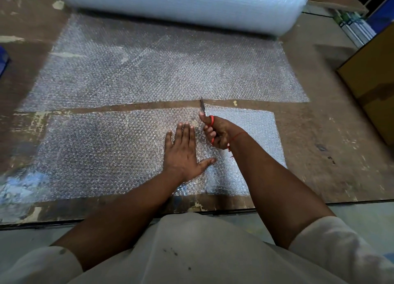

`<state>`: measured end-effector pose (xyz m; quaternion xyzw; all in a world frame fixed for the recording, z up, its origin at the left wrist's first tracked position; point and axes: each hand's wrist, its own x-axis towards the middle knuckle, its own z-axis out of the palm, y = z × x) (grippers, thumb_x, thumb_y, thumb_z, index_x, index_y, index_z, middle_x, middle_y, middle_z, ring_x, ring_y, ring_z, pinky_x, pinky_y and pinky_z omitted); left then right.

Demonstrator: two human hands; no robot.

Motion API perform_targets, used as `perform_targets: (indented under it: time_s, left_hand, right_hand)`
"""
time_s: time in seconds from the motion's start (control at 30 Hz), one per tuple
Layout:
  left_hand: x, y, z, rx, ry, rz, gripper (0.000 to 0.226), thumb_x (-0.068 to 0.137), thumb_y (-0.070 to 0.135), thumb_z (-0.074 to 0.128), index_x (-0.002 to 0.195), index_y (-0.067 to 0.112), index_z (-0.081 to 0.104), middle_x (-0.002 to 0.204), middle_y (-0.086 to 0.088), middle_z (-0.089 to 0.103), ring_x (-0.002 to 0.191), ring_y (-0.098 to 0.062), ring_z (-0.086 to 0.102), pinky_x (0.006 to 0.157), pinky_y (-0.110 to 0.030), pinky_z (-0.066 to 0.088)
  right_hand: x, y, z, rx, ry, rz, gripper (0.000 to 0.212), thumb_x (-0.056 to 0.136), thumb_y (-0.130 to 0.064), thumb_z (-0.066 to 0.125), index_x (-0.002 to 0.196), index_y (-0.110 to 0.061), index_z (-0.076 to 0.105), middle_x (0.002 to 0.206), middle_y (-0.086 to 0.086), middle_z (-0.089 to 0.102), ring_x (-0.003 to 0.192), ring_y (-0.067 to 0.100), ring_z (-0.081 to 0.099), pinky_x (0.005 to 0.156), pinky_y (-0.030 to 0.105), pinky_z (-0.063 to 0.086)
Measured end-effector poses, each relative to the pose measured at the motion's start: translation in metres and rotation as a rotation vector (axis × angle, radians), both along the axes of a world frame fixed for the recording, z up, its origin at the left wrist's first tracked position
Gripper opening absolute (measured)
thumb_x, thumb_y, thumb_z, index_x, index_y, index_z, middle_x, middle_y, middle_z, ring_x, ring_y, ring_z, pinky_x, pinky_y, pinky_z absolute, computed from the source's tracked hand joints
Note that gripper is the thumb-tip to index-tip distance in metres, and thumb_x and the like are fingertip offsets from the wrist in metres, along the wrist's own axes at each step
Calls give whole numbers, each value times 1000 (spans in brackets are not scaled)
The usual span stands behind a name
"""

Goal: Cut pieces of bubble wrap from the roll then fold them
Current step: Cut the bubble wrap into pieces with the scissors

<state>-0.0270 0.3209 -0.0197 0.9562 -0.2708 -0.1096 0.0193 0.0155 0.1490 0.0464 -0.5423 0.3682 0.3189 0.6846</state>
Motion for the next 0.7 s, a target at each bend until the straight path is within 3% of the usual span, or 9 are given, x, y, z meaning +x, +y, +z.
perform_targets:
  time_s: [0.1, 0.23, 0.4, 0.57, 0.7]
  left_hand:
    - [0, 0, 0, -13, 2, 3, 127, 81, 99, -9, 164, 5, -23, 173, -18, -28, 160, -35, -30, 128, -64, -7]
    - [-1, 1, 0, -20, 3, 1, 126, 82, 98, -9, 164, 5, -23, 172, -18, -29, 160, -35, -30, 128, -64, -7]
    - [0, 2, -3, -68, 7, 0, 120, 87, 95, -4, 165, 6, -23, 173, -17, -28, 159, -34, -32, 128, -65, -9]
    - [-6, 5, 5, -82, -22, 8, 110, 92, 89, -3, 167, 10, -21, 175, -14, -25, 160, -35, -29, 129, -63, -9]
    - [-17, 12, 1, -96, -28, -9, 105, 95, 85, 3, 168, 12, -18, 176, -15, -20, 161, -37, -26, 129, -63, -7]
  right_hand:
    - [4, -1, 6, -5, -4, 35, 58, 96, -66, 62, 64, -23, 42, 45, -12, 39, 31, 0, 37, 28, 12, 15]
    - [-2, -3, 18, 51, -18, -46, 56, 83, -62, 75, 63, -17, 49, 52, -7, 43, 35, 4, 36, 31, 13, 24]
    - [-35, -8, 25, -90, -89, -39, 52, 85, -60, 75, 63, -17, 57, 54, -4, 53, 37, 7, 46, 30, 14, 20]
    - [-92, -11, 4, -476, -344, -148, 45, 83, -49, 86, 64, -13, 68, 58, 7, 61, 42, 16, 51, 43, 22, 33]
    - [-116, -23, -26, -888, -359, -59, 61, 88, -59, 78, 53, -9, 72, 47, 6, 62, 47, 22, 61, 58, 36, 49]
